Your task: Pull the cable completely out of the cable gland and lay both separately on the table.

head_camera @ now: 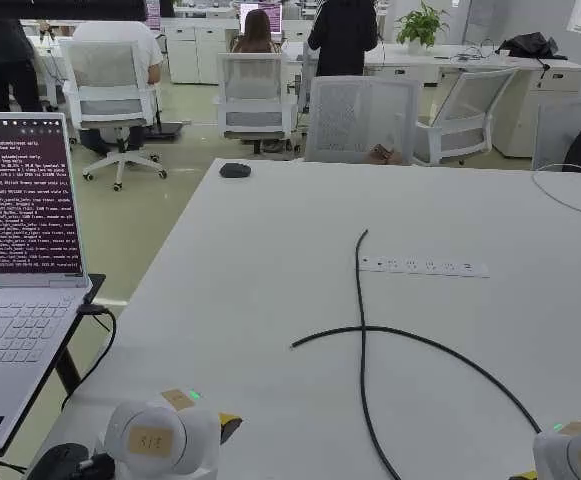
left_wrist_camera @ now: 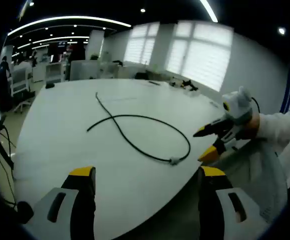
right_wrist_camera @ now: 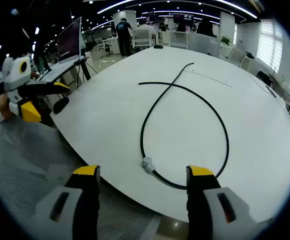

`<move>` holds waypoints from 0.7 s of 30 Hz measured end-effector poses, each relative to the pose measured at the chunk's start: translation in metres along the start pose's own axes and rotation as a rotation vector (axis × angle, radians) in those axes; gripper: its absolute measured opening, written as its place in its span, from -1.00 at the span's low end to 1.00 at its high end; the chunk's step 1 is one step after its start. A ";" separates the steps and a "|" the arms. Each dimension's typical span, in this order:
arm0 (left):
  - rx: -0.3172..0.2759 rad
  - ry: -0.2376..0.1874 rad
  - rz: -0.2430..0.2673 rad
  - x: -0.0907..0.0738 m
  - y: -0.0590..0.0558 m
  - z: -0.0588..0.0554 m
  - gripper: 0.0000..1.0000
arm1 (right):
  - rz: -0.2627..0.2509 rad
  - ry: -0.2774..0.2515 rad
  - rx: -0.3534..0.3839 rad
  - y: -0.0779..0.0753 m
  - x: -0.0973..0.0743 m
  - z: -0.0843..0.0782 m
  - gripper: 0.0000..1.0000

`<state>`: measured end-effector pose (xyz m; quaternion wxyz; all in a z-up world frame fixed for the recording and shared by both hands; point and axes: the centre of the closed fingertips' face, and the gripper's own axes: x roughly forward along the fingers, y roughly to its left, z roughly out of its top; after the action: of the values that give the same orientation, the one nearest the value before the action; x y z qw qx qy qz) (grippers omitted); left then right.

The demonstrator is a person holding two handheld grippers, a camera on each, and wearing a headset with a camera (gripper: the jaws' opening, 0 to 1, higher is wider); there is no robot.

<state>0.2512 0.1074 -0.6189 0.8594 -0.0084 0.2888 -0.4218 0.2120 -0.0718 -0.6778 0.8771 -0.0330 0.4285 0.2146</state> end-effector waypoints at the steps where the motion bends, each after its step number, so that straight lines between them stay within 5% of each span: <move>1: 0.000 0.001 0.001 0.000 0.000 0.000 0.66 | 0.002 0.001 0.001 0.000 0.000 0.000 0.45; 21: 0.017 0.010 0.003 0.001 -0.001 0.001 0.65 | 0.013 0.004 0.000 0.001 0.000 -0.001 0.43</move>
<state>0.2516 0.1062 -0.6189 0.8585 0.0016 0.2896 -0.4232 0.2107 -0.0710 -0.6779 0.8748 -0.0307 0.4304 0.2204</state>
